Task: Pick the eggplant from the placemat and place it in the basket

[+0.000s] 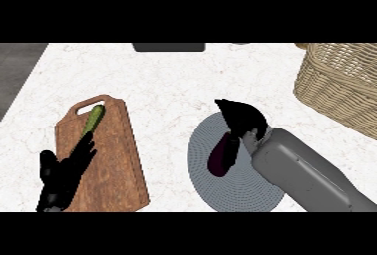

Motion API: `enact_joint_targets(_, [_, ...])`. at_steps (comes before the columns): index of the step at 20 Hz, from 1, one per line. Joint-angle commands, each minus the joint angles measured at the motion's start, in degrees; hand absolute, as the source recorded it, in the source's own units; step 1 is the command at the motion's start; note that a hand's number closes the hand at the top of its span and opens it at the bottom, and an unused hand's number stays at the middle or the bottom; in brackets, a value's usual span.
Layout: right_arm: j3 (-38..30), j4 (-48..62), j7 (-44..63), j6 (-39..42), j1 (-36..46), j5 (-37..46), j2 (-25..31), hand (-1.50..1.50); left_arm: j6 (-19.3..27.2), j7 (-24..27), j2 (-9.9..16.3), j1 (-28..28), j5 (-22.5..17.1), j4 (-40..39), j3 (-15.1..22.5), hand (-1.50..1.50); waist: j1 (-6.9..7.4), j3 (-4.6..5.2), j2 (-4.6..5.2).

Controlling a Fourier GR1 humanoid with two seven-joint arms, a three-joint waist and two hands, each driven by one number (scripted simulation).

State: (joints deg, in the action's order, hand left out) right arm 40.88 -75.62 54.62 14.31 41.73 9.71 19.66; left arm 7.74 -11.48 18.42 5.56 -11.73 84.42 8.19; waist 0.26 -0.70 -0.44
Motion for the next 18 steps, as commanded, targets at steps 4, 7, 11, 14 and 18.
enact_joint_targets(4, [-1.6, 1.0, 0.6, 2.6, -1.7, 2.6, -1.6, -1.5, 0.0, -3.9, -0.3, 2.1, 0.4, -1.8, -0.4, 0.0, -0.03, 0.7, 0.39])
enact_joint_targets(7, [1.0, 6.1, 0.1, 1.9, -3.0, 4.6, -4.7, -1.5, -0.9, -2.7, -1.3, 1.4, 0.8, -4.1, 0.5, 0.0, 0.02, 0.71, 0.57])
enact_joint_targets(11, [0.4, 7.3, 0.2, 4.3, -3.2, 4.6, -4.6, -1.5, -2.9, -0.4, -0.6, 3.1, 0.0, -5.5, -0.9, 0.0, -0.03, 0.74, 0.54])
enact_joint_targets(14, [-2.6, 9.2, 0.1, 6.1, -0.9, 4.1, -5.0, -1.5, -2.8, -1.5, 0.0, 3.2, 0.7, -4.0, -1.2, 0.0, 0.27, 0.71, 0.52])
enact_joint_targets(18, [-2.3, 10.5, -4.8, 4.1, -4.8, 6.9, -4.0, -1.5, -1.9, -3.3, -0.9, 3.5, 1.3, -1.2, -0.8, 0.0, 0.24, 0.68, 0.5])
